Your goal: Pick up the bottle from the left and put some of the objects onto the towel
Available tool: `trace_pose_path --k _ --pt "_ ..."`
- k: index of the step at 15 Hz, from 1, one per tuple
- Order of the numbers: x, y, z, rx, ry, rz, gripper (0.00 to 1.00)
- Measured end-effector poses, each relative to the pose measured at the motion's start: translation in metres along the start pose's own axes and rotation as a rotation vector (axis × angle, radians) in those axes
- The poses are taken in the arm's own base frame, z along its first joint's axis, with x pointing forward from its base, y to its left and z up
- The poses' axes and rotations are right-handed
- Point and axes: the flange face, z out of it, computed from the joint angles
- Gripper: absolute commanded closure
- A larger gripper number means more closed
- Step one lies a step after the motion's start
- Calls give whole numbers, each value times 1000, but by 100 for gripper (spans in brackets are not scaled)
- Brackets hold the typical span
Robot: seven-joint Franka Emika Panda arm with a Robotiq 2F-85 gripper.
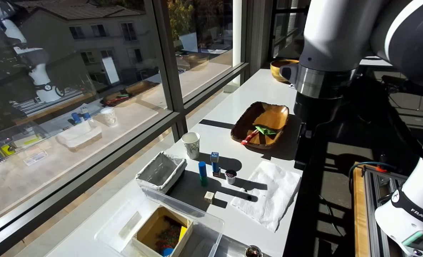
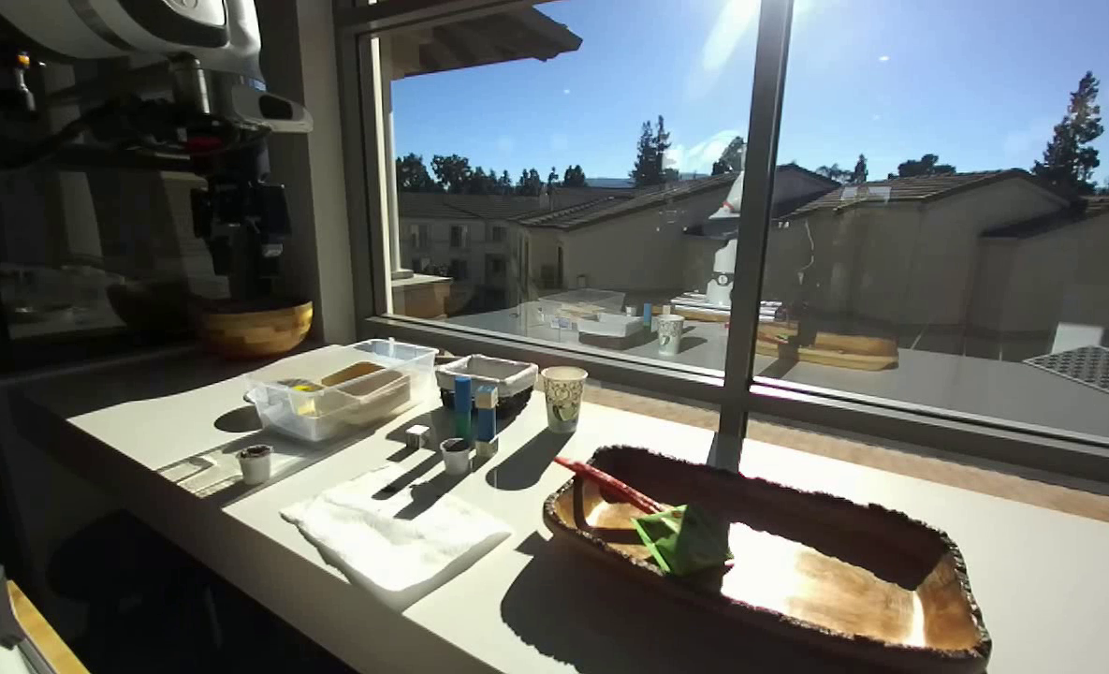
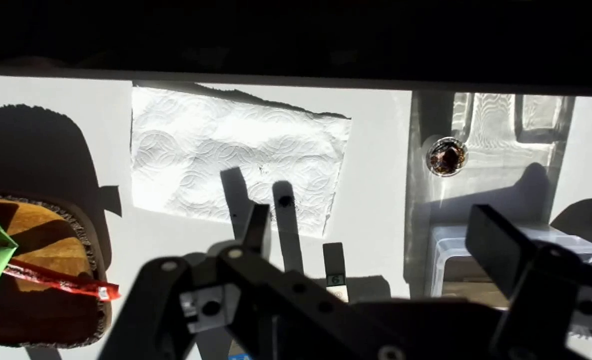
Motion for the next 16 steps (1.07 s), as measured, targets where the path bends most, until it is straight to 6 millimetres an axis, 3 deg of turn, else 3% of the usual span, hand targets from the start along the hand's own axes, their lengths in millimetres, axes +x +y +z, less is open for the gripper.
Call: trace_pose_path --k 3,6,10,16 --pt "11 -5 30 10 -6 167 0" --pt "16 -29 71 65 -53 288 0" --pt "14 -55 106 250 15 197 0" --pt "13 -68 137 374 62 75 0"
